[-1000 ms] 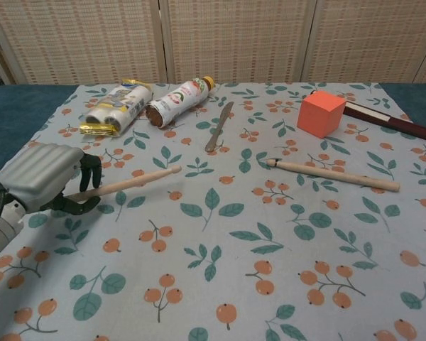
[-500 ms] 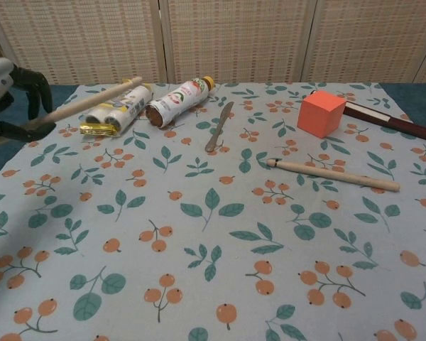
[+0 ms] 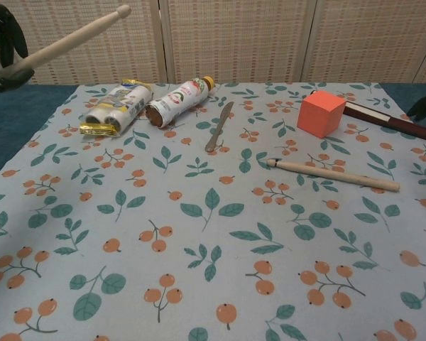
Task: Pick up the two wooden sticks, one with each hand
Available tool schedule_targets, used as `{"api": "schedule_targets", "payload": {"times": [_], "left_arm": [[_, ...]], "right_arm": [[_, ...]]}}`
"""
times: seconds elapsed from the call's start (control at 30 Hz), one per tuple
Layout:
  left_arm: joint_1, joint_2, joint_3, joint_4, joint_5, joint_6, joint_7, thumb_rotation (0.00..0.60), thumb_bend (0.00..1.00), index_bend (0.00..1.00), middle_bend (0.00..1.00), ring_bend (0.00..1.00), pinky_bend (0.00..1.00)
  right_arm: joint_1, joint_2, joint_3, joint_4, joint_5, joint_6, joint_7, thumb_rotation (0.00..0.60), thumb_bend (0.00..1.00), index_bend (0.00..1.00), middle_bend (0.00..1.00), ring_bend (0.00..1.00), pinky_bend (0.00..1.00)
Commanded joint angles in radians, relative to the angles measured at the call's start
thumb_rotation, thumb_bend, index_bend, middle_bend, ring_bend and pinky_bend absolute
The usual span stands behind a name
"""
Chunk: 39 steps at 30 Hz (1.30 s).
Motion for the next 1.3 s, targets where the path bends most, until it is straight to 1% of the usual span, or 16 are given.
{"api": "schedule_targets", "payload": {"times": [0.03,0.23,0.33,0.47,0.63,1.03,1.17,1.23,1.3], "left_arm": [[0.007,0.013,-0.002,-0.021,0.010,0.015,-0.008,0.600,0.44,0.69,0.86,1.00,1.00],[0.011,0.024,0.001,-0.033,0.019,0.025,-0.007,0.600,0.44,0.69,0.86,1.00,1.00],[0.014,0.030,0.002,-0.035,0.016,0.025,-0.009,0.600,0.44,0.69,0.86,1.00,1.00],[0.021,0.033,0.006,-0.035,0.011,0.028,-0.013,0.600,0.44,0.69,0.86,1.00,1.00],[0.028,0.034,0.006,-0.033,0.007,0.035,-0.019,0.600,0.44,0.69,0.86,1.00,1.00],[0.040,0.041,0.010,-0.031,0.011,0.048,-0.027,0.600,0.44,0.69,0.86,1.00,1.00],[0.046,0.048,0.011,-0.030,0.008,0.049,-0.034,0.600,0.44,0.69,0.86,1.00,1.00],[0.049,0.052,0.011,-0.030,0.007,0.053,-0.038,0.600,0.44,0.69,0.86,1.00,1.00],[0.054,0.056,0.005,-0.033,0.003,0.061,-0.044,0.600,0.44,0.69,0.86,1.00,1.00]], "right_arm": [[0.091,-0.119,0.030,0.134,0.095,-0.115,-0.103,0.600,0.14,0.28,0.26,0.62,0.82],[0.148,-0.226,0.038,0.238,0.146,-0.168,-0.158,0.600,0.14,0.33,0.30,0.76,0.95],[0.161,-0.252,0.038,0.245,0.155,-0.180,-0.160,0.600,0.14,0.35,0.31,0.81,0.99],[0.165,-0.258,0.032,0.217,0.143,-0.165,-0.157,0.600,0.14,0.37,0.32,0.85,1.00],[0.168,-0.261,0.028,0.199,0.148,-0.151,-0.179,0.600,0.14,0.41,0.36,0.87,1.00],[0.230,-0.354,0.045,0.303,0.218,-0.198,-0.264,0.600,0.14,0.46,0.40,0.88,1.00],[0.240,-0.369,0.046,0.310,0.224,-0.195,-0.281,0.600,0.14,0.48,0.41,0.88,1.00],[0.241,-0.371,0.044,0.307,0.224,-0.189,-0.287,0.600,0.16,0.49,0.43,0.88,1.00],[0.242,-0.371,0.040,0.307,0.227,-0.189,-0.298,0.600,0.20,0.51,0.44,0.88,1.00]]}}
